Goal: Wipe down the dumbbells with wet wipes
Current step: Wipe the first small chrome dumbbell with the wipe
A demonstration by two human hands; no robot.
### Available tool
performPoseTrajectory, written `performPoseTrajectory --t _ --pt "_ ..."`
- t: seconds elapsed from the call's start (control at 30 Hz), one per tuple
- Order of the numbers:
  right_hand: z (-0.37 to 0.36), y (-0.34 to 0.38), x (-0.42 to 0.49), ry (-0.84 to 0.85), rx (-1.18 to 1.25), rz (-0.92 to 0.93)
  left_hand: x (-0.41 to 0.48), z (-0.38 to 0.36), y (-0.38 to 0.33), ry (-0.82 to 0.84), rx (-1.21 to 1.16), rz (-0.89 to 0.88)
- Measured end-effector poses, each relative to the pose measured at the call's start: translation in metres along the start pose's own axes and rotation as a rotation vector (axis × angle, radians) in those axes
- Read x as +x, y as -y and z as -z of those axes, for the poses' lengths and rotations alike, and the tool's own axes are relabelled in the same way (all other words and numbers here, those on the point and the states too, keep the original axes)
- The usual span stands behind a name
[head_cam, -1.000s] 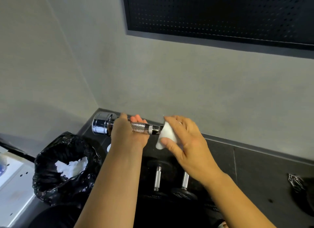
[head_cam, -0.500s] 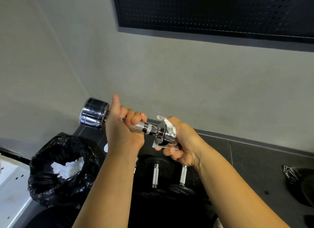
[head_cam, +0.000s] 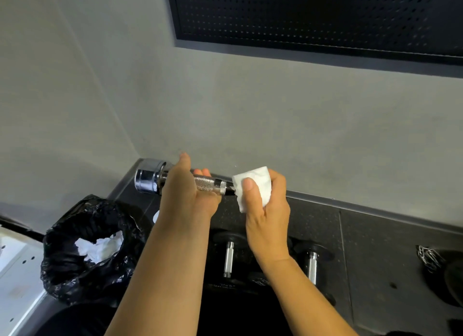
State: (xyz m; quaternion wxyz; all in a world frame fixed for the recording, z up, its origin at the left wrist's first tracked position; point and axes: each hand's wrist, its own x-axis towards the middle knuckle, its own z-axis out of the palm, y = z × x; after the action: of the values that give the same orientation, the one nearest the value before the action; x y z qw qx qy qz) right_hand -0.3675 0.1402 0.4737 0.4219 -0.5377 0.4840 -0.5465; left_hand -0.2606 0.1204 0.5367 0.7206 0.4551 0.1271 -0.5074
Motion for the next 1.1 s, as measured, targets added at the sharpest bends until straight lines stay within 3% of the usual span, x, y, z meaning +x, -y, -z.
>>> performPoseTrajectory --t 0.1,0.2,0.33,0.47,0.57,0.63,0.73,0.87,1.0,1.1 --pt "0.006 -0.01 0.001 0.017 -0.128 0.098 0.001 0.002 0.001 0.003 0.003 0.063" --pt "0.009 -0.004 0.003 0.029 -0.102 0.051 0.003 0.007 0.008 0.069 -0.024 0.063" --pt "0.011 0.013 0.015 0.129 0.147 -0.343 0.003 0.012 0.009 0.267 -0.074 -0.051" --pt "0.022 0.024 0.028 0.504 0.419 -0.874 0.0 0.014 -0.002 0.473 0.011 -0.116" --pt "0.025 0.019 0.034 0.769 0.48 -1.014 0.001 0.015 -0.008 0.589 0.096 -0.137" --pt "0.024 0.017 0.036 0.789 0.468 -1.033 0.0 0.014 -0.009 0.566 0.09 -0.137" --pt "0.018 0.023 0.032 0.593 0.547 -0.963 -0.001 0.01 -0.007 0.395 0.031 -0.139" --pt "0.005 0.026 0.019 0.25 0.307 -0.595 0.003 0.008 -0.004 0.219 -0.024 -0.137" --pt "0.001 0.022 0.009 0.153 0.037 -0.118 0.001 0.01 -0.007 0.12 -0.003 -0.037" --pt "0.003 0.012 0.006 0.15 -0.118 0.115 0.004 0.014 -0.009 0.07 -0.018 0.005"
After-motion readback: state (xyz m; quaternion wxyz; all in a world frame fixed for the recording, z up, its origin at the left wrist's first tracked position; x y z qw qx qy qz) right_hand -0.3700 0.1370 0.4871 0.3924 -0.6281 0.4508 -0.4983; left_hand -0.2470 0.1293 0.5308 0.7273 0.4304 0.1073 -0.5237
